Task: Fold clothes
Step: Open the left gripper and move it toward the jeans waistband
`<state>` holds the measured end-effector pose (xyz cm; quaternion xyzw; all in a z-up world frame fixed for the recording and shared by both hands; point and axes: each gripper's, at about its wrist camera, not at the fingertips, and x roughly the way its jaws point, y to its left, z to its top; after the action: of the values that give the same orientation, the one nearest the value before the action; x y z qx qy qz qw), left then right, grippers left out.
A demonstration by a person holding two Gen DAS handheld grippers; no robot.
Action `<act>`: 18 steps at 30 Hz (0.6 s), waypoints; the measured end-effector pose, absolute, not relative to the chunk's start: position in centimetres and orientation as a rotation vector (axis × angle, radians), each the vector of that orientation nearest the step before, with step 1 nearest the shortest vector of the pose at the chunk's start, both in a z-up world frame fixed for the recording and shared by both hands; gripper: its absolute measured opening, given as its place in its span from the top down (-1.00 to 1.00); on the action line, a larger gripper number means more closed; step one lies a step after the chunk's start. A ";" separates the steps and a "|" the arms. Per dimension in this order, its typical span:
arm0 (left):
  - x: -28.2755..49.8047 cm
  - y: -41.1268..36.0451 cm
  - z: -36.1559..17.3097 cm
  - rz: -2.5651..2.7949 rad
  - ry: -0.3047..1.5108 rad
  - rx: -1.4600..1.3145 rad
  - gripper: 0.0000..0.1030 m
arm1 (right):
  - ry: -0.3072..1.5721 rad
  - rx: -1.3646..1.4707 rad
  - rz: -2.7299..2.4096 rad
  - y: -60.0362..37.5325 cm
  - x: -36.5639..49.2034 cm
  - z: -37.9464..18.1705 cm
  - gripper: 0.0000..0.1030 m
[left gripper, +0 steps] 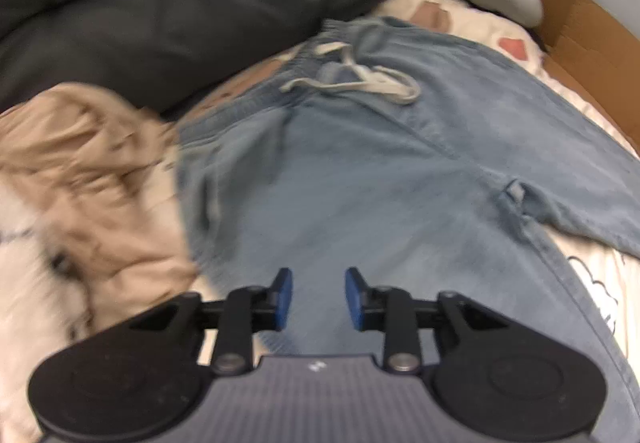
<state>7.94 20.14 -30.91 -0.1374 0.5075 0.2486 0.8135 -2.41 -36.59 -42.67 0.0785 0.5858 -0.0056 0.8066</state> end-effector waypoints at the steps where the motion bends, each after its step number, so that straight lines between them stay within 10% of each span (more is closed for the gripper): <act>1: 7.2 20.3 -30.6 0.536 1.080 -0.309 0.37 | 1.251 0.168 -0.003 -36.5 -2.4 -42.6 0.19; 18: 8.8 17.1 -37.6 0.436 1.097 -0.402 0.36 | 1.281 0.116 0.081 -33.9 -0.7 -43.0 0.19</act>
<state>8.83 17.08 -37.55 -0.1881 0.5138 0.2042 0.8117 -0.69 -33.93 -42.98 0.0541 0.5972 0.0378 0.7993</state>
